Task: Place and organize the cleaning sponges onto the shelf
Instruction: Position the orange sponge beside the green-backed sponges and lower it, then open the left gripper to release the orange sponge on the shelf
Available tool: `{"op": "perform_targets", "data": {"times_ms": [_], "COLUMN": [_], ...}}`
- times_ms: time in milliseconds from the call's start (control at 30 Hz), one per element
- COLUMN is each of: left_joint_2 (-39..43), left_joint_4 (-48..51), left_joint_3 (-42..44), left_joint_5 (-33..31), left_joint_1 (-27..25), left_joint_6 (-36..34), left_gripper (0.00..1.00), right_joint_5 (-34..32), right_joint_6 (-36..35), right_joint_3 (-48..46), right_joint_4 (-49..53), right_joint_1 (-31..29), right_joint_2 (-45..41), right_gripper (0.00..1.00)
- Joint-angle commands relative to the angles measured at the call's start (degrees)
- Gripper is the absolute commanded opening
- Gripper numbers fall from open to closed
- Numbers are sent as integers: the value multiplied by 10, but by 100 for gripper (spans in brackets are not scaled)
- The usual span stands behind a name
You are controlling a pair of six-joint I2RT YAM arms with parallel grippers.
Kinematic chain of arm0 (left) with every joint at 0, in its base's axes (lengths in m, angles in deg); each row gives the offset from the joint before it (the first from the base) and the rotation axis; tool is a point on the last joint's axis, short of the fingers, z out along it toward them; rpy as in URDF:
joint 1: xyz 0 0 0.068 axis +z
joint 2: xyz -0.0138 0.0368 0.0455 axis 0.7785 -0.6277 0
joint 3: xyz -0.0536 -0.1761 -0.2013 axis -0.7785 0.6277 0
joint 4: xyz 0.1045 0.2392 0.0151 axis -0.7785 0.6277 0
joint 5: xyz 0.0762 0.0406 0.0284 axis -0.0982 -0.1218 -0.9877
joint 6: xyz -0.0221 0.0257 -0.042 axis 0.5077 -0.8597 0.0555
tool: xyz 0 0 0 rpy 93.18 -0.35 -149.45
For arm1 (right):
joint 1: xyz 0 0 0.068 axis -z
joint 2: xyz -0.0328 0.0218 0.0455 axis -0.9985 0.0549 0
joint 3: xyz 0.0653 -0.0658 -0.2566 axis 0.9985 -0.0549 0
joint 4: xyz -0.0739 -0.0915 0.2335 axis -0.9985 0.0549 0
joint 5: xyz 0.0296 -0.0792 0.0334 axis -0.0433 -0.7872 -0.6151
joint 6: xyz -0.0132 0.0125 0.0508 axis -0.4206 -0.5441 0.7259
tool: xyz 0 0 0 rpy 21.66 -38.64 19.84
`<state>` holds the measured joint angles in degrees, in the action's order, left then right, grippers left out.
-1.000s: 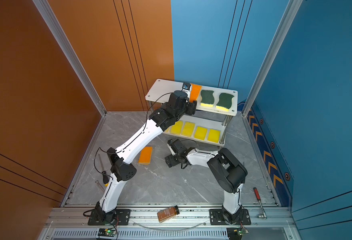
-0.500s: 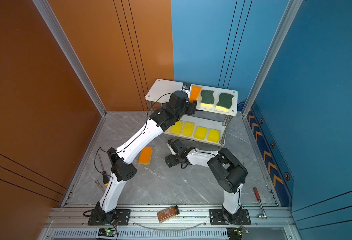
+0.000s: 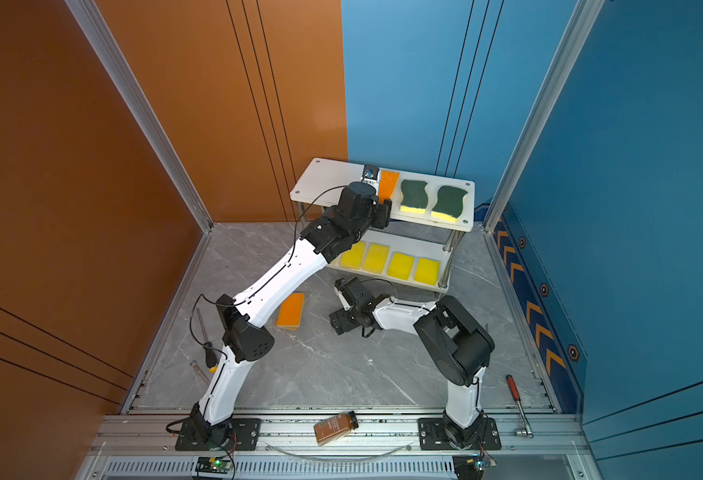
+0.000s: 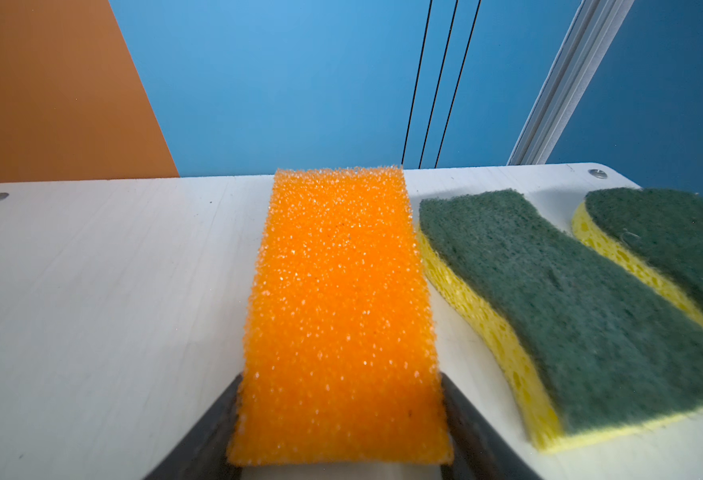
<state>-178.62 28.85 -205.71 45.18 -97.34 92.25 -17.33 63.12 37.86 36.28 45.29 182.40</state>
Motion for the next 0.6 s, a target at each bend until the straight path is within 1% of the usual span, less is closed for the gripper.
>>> {"op": "perform_targets", "data": {"times_ms": [0,467,567], "left_joint_2": [-7,-9,-8], "left_joint_4": [-8,-13,-14], "left_joint_3": [-15,-15,-15], "left_joint_5": [-8,-17,-19], "left_joint_1": [-5,-7,-8], "left_joint_6": [5,6,5], "left_gripper": [69,74,80], "right_joint_5": [29,29,29], "right_joint_6": [7,7,7], "right_joint_3": [-28,-29,-30], "right_joint_4": [77,77,76], "right_joint_1": [4,4,5], "right_joint_2": [51,52,53], "right_gripper": [92,92,92]}}
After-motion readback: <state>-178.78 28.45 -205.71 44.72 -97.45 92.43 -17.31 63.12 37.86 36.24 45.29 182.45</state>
